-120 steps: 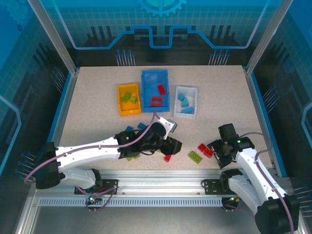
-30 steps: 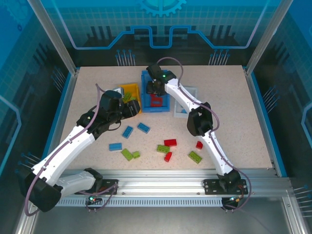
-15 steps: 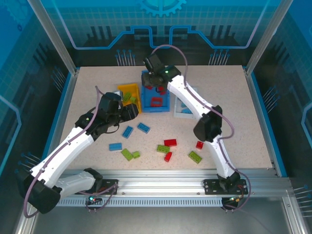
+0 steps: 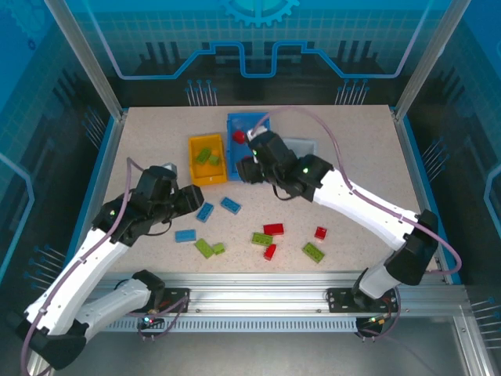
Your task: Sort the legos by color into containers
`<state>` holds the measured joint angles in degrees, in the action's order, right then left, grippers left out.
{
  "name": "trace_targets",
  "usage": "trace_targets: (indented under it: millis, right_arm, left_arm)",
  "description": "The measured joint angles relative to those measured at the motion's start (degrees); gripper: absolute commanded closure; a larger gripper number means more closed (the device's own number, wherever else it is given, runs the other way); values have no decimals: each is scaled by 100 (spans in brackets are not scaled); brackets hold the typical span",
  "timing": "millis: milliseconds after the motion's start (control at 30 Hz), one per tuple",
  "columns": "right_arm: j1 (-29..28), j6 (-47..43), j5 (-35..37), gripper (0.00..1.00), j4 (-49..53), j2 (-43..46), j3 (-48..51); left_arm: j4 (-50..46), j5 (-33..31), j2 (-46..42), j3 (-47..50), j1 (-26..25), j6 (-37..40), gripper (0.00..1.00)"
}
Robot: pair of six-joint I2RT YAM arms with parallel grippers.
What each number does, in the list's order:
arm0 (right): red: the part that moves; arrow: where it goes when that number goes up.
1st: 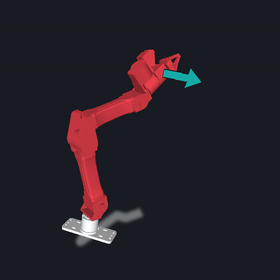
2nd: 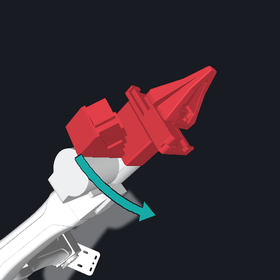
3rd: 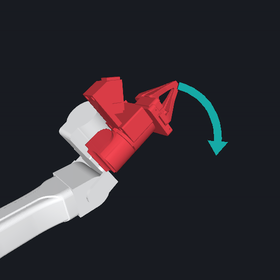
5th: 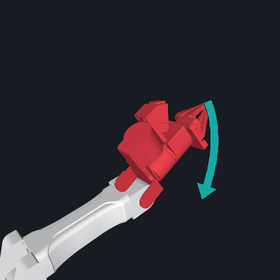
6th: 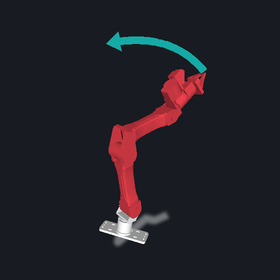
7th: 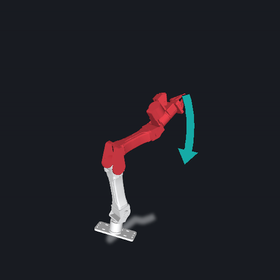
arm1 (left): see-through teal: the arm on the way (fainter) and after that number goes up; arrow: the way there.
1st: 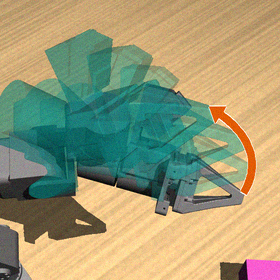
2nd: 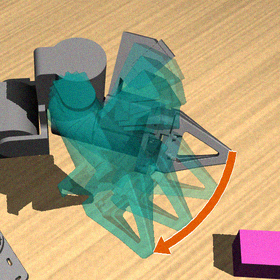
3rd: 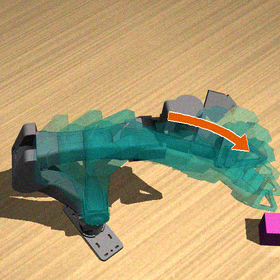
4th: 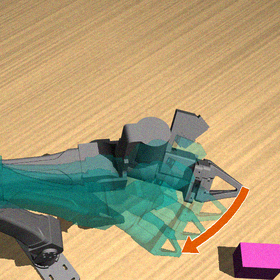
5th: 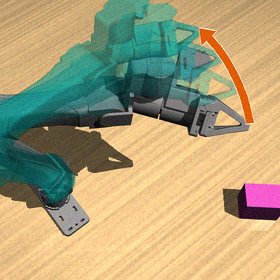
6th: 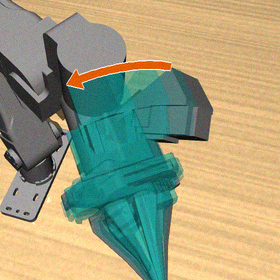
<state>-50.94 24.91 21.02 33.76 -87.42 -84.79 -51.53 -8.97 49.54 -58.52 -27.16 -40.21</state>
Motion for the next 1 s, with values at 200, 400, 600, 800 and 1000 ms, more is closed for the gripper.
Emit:
trace_targets:
  millis: [200, 400, 600, 800, 1000]
  right_arm:
    - [-533, -107, -55, 40, -157, 719, 1143]
    - [-1143, -363, -654, 36, -647, 1029, 1899]
    - [-1491, -575, -1176, 35, -909, 1027, 2096]
    - [-1556, -660, -1272, 35, -994, 1029, 2096]
    - [-1556, -654, -1272, 35, -1056, 1029, 2096]
  left_arm:
    - [-330, 118, -271, 601, 0, -564, 44]
    - [-328, 317, -74, 1631, -151, -1467, 42]
    - [120, 343, 846, 1943, -463, -2389, 37]
    - [424, 339, 1996, 1934, -697, -3154, 35]
    - [623, 332, 2514, 1902, -848, -3661, 37]
